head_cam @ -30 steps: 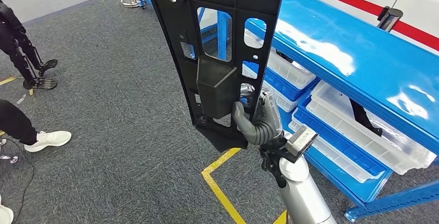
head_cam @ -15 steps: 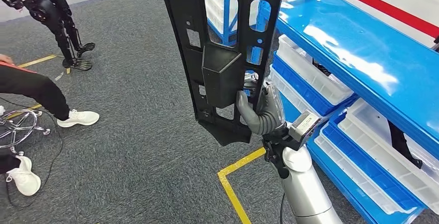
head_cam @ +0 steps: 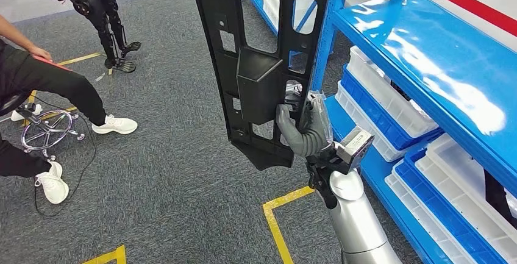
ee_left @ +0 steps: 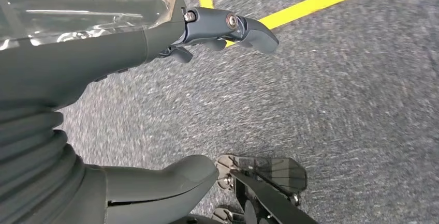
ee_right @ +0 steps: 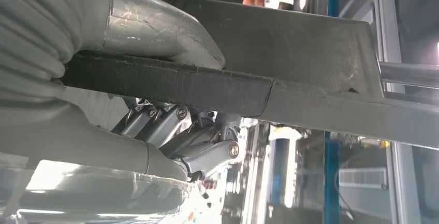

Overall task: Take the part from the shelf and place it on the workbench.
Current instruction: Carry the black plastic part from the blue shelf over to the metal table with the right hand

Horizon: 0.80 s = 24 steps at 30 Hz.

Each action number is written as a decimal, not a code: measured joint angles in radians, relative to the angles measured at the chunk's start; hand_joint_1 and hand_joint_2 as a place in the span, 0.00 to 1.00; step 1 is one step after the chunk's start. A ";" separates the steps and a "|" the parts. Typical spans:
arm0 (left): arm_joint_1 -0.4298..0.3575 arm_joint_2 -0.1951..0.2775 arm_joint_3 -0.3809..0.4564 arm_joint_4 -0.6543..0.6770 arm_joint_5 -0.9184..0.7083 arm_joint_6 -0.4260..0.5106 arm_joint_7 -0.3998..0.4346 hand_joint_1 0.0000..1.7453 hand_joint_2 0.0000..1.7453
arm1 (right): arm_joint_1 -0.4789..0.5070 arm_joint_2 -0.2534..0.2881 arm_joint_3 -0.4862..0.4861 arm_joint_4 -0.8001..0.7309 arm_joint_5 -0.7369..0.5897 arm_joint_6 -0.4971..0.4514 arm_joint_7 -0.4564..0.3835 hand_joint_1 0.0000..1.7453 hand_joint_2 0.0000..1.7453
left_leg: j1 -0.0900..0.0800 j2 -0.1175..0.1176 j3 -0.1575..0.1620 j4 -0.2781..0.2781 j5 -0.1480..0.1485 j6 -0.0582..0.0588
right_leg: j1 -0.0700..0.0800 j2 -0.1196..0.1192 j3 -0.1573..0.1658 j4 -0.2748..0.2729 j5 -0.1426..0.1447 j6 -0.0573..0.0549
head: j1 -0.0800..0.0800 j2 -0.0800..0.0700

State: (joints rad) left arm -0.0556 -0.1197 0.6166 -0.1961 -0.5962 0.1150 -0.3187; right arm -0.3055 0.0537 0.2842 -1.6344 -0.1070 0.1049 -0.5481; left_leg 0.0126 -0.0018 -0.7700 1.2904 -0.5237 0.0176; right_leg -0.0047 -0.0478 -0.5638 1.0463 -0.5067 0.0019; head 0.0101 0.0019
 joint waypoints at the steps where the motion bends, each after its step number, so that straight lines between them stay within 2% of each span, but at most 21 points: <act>1: 0.000 0.001 0.001 0.000 0.000 0.002 0.000 0.00 1.00 | 0.000 0.000 0.000 0.001 -0.001 0.000 0.000 1.00 1.00 | -0.009 0.006 0.032 -0.057 0.030 0.012 | 0.003 -0.009 0.002 0.000 -0.002 -0.002 | 0.000 0.000; 3: -0.002 0.005 0.002 -0.001 0.000 0.007 0.000 0.00 1.00 | -0.002 0.000 0.000 0.001 -0.004 0.000 0.000 1.00 1.00 | -0.035 0.046 0.106 -0.189 0.075 0.037 | 0.007 -0.028 0.006 -0.002 -0.005 -0.005 | 0.000 0.000; 4: -0.003 0.008 0.003 -0.002 0.000 0.009 0.000 0.00 1.00 | -0.002 0.000 0.000 0.001 -0.006 0.000 0.000 1.00 1.00 | -0.045 0.060 0.127 -0.229 0.083 0.045 | 0.008 -0.037 0.008 -0.003 -0.006 -0.006 | 0.000 0.000; 5: -0.005 0.010 0.003 -0.002 0.000 0.010 0.000 0.00 1.00 | -0.003 0.000 0.000 0.002 -0.006 0.000 0.001 1.00 1.00 | -0.052 0.068 0.135 -0.247 0.083 0.050 | 0.008 -0.045 0.008 -0.005 -0.007 -0.005 | 0.000 0.000; 7: -0.004 0.012 0.006 -0.003 0.000 0.012 0.003 0.00 1.00 | -0.003 0.000 0.000 0.003 -0.007 -0.001 0.001 1.00 1.00 | -0.050 0.049 0.140 -0.262 0.089 0.054 | 0.010 -0.058 0.011 -0.010 -0.009 -0.002 | 0.000 0.000; 8: -0.003 0.012 0.007 -0.003 0.000 0.012 0.005 0.00 1.00 | -0.002 0.001 0.000 0.003 -0.007 -0.002 0.002 1.00 1.00 | -0.047 0.040 0.149 -0.276 0.095 0.054 | 0.011 -0.048 0.012 -0.006 -0.013 0.000 | 0.000 0.000; 9: -0.002 0.011 0.008 -0.003 0.000 0.012 0.007 0.00 1.00 | -0.002 0.000 0.000 0.003 -0.008 -0.003 0.001 1.00 1.00 | -0.042 0.030 0.158 -0.290 0.102 0.055 | 0.010 -0.027 0.006 0.012 -0.022 0.001 | 0.000 0.000; 11: -0.004 0.009 0.009 -0.003 0.001 0.011 0.009 0.00 1.00 | 0.003 -0.002 -0.002 0.003 -0.010 -0.007 0.000 1.00 1.00 | -0.036 0.008 0.169 -0.305 0.110 0.055 | 0.006 0.024 -0.039 0.108 -0.060 0.003 | 0.001 0.000; 13: -0.007 0.007 0.010 -0.003 0.001 0.011 0.013 0.00 1.00 | 0.015 -0.007 -0.004 0.003 -0.011 -0.010 0.000 1.00 1.00 | -0.033 -0.019 0.170 -0.305 0.111 0.055 | -0.002 0.040 -0.103 0.224 -0.095 0.009 | 0.003 0.000; 14: -0.006 0.006 0.011 -0.003 0.000 0.011 0.014 0.00 1.00 | 0.021 -0.009 -0.004 0.003 -0.011 -0.010 0.000 1.00 1.00 | -0.032 -0.033 0.170 -0.305 0.111 0.054 | -0.006 0.041 -0.119 0.245 -0.095 0.017 | 0.003 0.000; 15: -0.005 0.005 0.012 -0.003 0.000 0.011 0.016 0.00 1.00 | 0.025 -0.010 -0.005 0.003 -0.011 -0.011 0.000 1.00 1.00 | -0.029 -0.046 0.170 -0.303 0.110 0.051 | -0.011 0.042 -0.118 0.229 -0.080 0.029 | 0.003 0.000; 17: -0.002 0.003 0.017 -0.003 0.000 0.013 0.016 0.00 1.00 | 0.028 -0.011 -0.005 0.003 -0.011 -0.011 -0.001 1.00 1.00 | -0.021 -0.072 0.168 -0.292 0.105 0.039 | -0.025 0.059 -0.068 0.108 -0.022 0.058 | 0.005 0.000; 18: -0.002 0.004 0.020 -0.003 0.001 0.014 0.014 0.00 1.00 | 0.028 -0.011 -0.004 0.004 -0.011 -0.011 -0.002 1.00 1.00 | -0.019 -0.083 0.163 -0.282 0.100 0.030 | -0.029 0.072 -0.042 0.051 0.001 0.065 | 0.007 0.000; 19: -0.002 0.006 0.023 -0.003 0.002 0.015 0.012 0.00 1.00 | 0.029 -0.011 -0.004 0.004 -0.010 -0.011 -0.004 1.00 1.00 | -0.017 -0.093 0.157 -0.273 0.097 0.022 | -0.030 0.082 -0.024 0.013 0.015 0.063 | 0.009 0.000; 20: -0.001 0.007 0.026 -0.003 0.004 0.016 0.010 0.00 1.00 | 0.031 -0.011 -0.004 0.004 -0.009 -0.011 -0.006 1.00 1.00 | -0.016 -0.100 0.151 -0.268 0.095 0.016 | -0.027 0.087 -0.017 -0.001 0.019 0.054 | 0.011 0.000; 22: 0.003 0.009 0.029 -0.003 0.008 0.019 0.007 0.00 1.00 | 0.035 -0.009 -0.004 0.004 -0.008 -0.010 -0.010 1.00 1.00 | -0.013 -0.111 0.144 -0.265 0.096 0.008 | -0.023 0.075 -0.016 0.000 0.021 0.032 | 0.011 0.000; 23: 0.005 0.010 0.032 -0.003 0.010 0.021 0.006 0.00 1.00 | 0.036 -0.007 -0.004 0.004 -0.008 -0.010 -0.011 1.00 1.00 | -0.012 -0.103 0.142 -0.260 0.092 0.004 | -0.022 0.069 -0.015 -0.001 0.022 0.026 | 0.011 0.000; 24: 0.006 0.011 0.035 -0.003 0.011 0.024 0.005 0.00 1.00 | 0.036 -0.005 -0.004 0.004 -0.008 -0.009 -0.012 1.00 1.00 | -0.011 -0.084 0.134 -0.243 0.081 0.001 | -0.023 0.062 -0.014 -0.002 0.023 0.019 | 0.009 0.000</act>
State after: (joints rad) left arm -0.0496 -0.1087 0.6520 -0.1987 -0.5856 0.1388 -0.3138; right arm -0.2697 0.0486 0.2807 -1.6307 -0.1154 0.0962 -0.5606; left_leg 0.0016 -0.0861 -0.6363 1.0472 -0.4430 0.0181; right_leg -0.0276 0.0139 -0.5779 1.0441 -0.4839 0.0209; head 0.0189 0.0019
